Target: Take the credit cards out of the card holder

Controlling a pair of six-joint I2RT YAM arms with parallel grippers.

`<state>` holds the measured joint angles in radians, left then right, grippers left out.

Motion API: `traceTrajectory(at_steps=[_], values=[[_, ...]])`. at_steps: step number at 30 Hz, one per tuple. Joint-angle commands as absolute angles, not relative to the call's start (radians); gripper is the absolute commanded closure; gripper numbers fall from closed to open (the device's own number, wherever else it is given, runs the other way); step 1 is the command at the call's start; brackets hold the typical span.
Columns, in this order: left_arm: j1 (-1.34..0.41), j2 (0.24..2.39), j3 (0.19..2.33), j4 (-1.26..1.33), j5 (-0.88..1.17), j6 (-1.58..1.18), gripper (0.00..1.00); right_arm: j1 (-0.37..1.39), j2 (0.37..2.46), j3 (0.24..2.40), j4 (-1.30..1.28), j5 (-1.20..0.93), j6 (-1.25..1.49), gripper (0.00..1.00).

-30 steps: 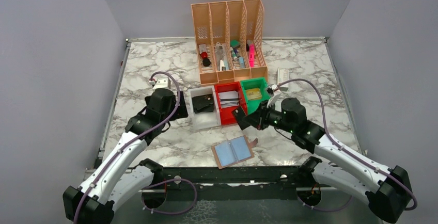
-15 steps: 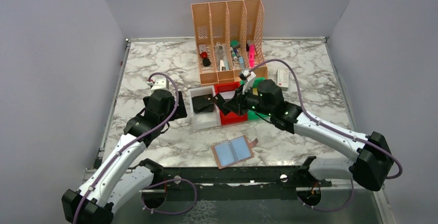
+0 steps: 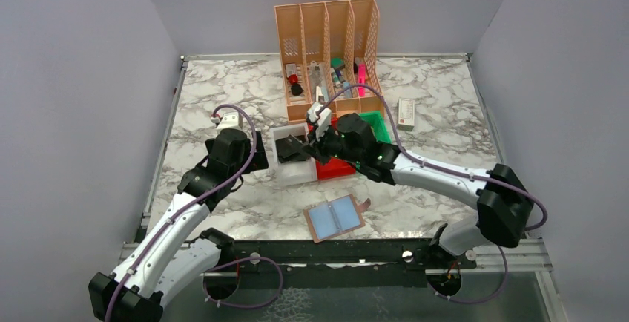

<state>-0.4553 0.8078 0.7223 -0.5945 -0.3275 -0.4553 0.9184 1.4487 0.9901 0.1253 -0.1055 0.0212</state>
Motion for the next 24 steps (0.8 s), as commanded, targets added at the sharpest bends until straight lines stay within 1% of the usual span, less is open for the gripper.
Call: traceTrajectory(at_steps=[1, 7, 15, 20, 24], values=[[-0.451, 0.786, 0.713, -0.602, -0.362, -0.452, 0.01, 0.933, 1.556, 1.044, 0.205, -0.078, -0.120, 0.98], [-0.451, 0.757, 0.715, -0.603, -0.387, -0.454, 0.01, 0.939, 1.673, 1.083, 0.264, -0.079, -0.231, 0.96], [-0.451, 0.703, 0.712, -0.607, -0.419, -0.465, 0.01, 0.938, 1.810, 1.121, 0.332, -0.071, -0.484, 0.96], [-0.451, 0.707, 0.712, -0.608, -0.417, -0.463, 0.01, 0.939, 1.879, 1.130, 0.374, -0.030, -0.626, 0.96], [-0.451, 0.729, 0.713, -0.607, -0.407, -0.457, 0.01, 0.940, 1.905, 1.121, 0.413, -0.019, -0.749, 0.94]])
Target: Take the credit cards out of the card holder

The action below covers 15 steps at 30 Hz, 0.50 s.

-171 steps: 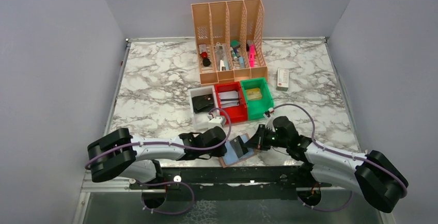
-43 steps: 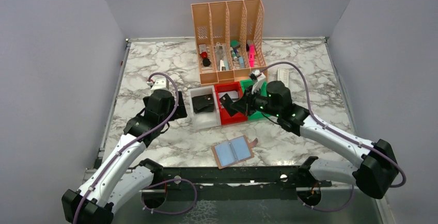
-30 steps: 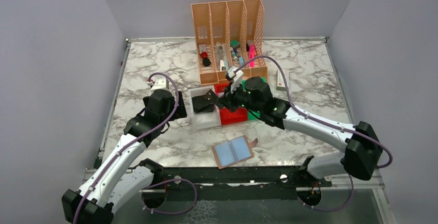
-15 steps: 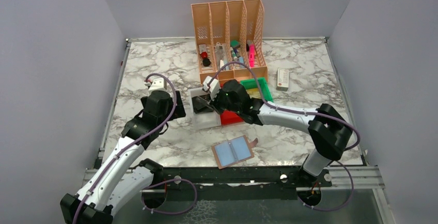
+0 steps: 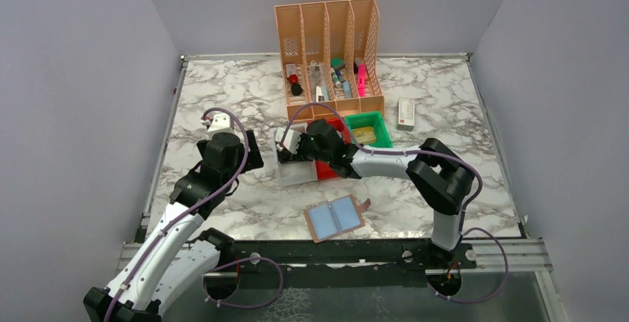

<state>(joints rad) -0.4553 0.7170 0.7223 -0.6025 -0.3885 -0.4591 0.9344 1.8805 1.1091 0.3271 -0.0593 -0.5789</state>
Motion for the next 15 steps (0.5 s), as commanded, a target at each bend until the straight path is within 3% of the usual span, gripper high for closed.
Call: traceTrajectory(at_steps=[1, 15], values=[[-0.451, 0.734, 0.714, -0.608, -0.406, -0.454, 0.01, 0.939, 1.915, 1.122, 0.414, -0.014, -0.776, 0.93], [-0.451, 0.777, 0.715, -0.606, -0.391, -0.445, 0.01, 0.942, 1.967, 1.193, 0.186, 0.027, -0.678, 0.82]])
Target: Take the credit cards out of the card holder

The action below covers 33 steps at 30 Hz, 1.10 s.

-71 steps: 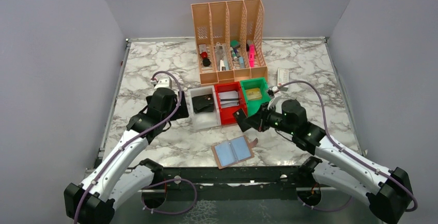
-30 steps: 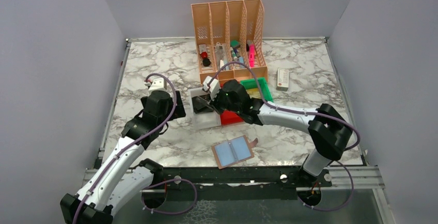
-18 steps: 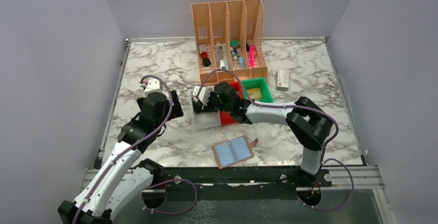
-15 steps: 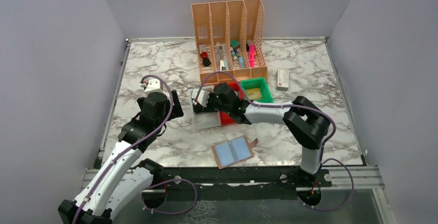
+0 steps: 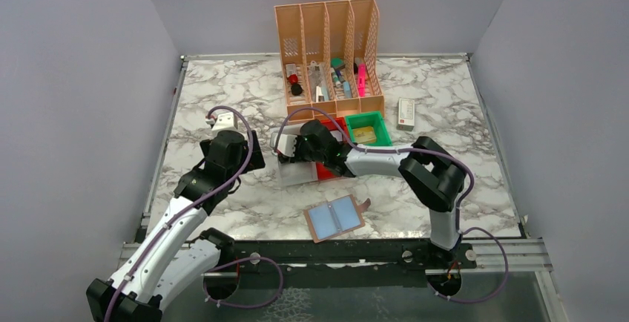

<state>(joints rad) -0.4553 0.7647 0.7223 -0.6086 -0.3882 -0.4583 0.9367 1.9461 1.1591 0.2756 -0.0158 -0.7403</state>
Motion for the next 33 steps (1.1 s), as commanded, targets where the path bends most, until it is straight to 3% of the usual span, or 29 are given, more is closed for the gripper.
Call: traceTrajectory(at_steps=[1, 13, 19, 23, 24, 26, 33], values=[[-0.451, 0.780, 0.716, -0.607, -0.389, -0.444, 0.01, 0.942, 1.957, 1.193, 0.180, 0.033, -0.667, 0.81], [-0.451, 0.792, 0.713, -0.605, -0.380, -0.443, 0.01, 0.941, 1.801, 1.158, 0.193, 0.070, -0.512, 0.75], [-0.451, 0.786, 0.712, -0.605, -0.379, -0.445, 0.01, 0.942, 1.564, 1.105, 0.125, 0.059, -0.122, 0.74], [-0.451, 0.787, 0.712, -0.603, -0.376, -0.443, 0.01, 0.942, 1.408, 0.998, 0.019, -0.059, 0.165, 0.74], [-0.451, 0.787, 0.712, -0.603, -0.375, -0.443, 0.01, 0.942, 1.381, 0.960, 0.004, -0.096, 0.222, 0.71], [-0.451, 0.788, 0.713, -0.601, -0.371, -0.442, 0.01, 0.943, 1.333, 0.860, 0.013, -0.153, 0.313, 0.55], [-0.451, 0.789, 0.710, -0.599, -0.368, -0.441, 0.01, 1.055, 1.200, 0.621, -0.022, -0.028, 0.532, 0.54]])
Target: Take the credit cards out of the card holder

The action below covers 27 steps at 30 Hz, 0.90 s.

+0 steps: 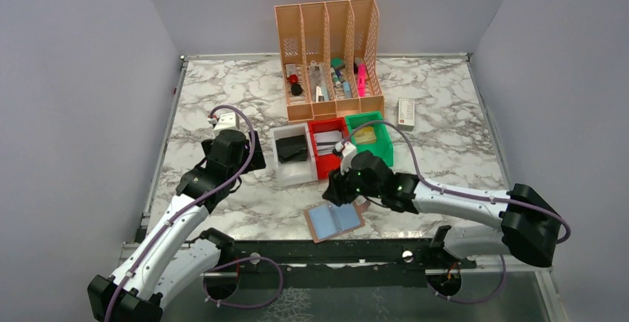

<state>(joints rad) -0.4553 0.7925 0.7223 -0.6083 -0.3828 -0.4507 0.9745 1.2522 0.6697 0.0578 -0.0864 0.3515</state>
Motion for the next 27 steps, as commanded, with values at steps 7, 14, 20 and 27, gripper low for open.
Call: traceTrajectory(at_steps=[7, 14, 20, 27], values=[[-0.451, 0.787, 0.709, -0.599, -0.367, -0.444, 0.01, 1.220, 1.208, 0.648, -0.147, 0.192, 0.586, 0.52], [-0.451, 0.782, 0.703, -0.599, -0.365, -0.449, 0.01, 1.275, 1.247, 0.678, -0.175, 0.254, 0.614, 0.51], [-0.451, 0.788, 0.704, -0.599, -0.364, -0.449, 0.01, 1.277, 1.271, 0.681, -0.175, 0.261, 0.620, 0.50], [-0.451, 0.792, 0.704, -0.598, -0.364, -0.448, 0.01, 1.278, 1.297, 0.697, -0.204, 0.283, 0.638, 0.50]])
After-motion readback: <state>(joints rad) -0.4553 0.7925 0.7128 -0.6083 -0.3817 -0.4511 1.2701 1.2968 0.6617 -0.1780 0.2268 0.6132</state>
